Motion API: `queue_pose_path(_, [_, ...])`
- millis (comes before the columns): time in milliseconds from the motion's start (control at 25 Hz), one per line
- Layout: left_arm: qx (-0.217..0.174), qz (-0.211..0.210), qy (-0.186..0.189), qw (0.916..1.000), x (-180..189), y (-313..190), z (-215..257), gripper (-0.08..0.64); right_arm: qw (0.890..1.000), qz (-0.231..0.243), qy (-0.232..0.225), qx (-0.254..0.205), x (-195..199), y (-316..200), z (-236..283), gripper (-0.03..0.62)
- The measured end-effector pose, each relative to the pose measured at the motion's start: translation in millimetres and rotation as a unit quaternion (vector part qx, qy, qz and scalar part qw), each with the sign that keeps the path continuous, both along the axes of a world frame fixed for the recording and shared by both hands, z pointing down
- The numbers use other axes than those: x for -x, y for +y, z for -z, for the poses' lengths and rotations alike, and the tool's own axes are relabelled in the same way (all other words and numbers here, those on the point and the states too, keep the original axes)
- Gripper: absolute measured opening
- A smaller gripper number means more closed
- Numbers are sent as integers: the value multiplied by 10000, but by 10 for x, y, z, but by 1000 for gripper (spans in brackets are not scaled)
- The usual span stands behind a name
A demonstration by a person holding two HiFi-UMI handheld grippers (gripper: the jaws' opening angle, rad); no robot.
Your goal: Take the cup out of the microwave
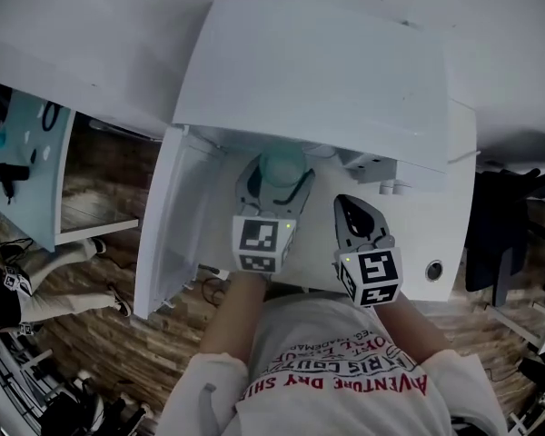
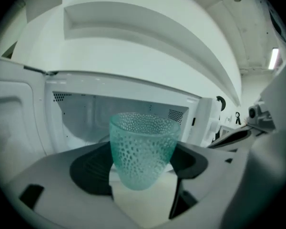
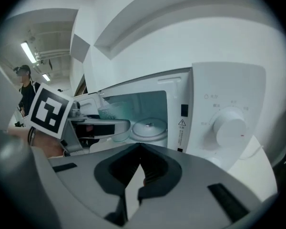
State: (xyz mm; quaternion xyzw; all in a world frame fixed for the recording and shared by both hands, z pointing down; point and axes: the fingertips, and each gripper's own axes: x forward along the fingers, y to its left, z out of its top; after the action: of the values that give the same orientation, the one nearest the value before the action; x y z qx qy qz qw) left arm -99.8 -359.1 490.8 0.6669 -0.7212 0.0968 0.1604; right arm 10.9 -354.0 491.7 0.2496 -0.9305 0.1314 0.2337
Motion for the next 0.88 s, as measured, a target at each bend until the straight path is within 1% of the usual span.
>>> queue_pose_path(240, [-168,-315,-160,9992,-242,372,379,370,9995,-115,-282,-121,0,165,252,11])
queue_pose_path(440, [-389,-454,-233,9979,-298,573,742,370,9971,-197,-582,-452,37,245,557,11])
queue_pose_path(560, [-482,-482,-305,9972,-363,688,938,370,9950,-201,-680,-696,28,303,749,11])
queue_pose_path(680, [-683,-504,-387,9956,-399,760,1133,370,9914,-297,-869,-933,-5,338,961,11])
queue_pose_path(800, [-855,-496,-376,9944,-385,788,1275,370,9844,-417,-1271,-1142,-45,369,1216,11])
queue_pose_path(880, [-922,-507,-391,9937,-389,801,1345,370,9810,-441,-1428,-1237,-66,397,1330,11])
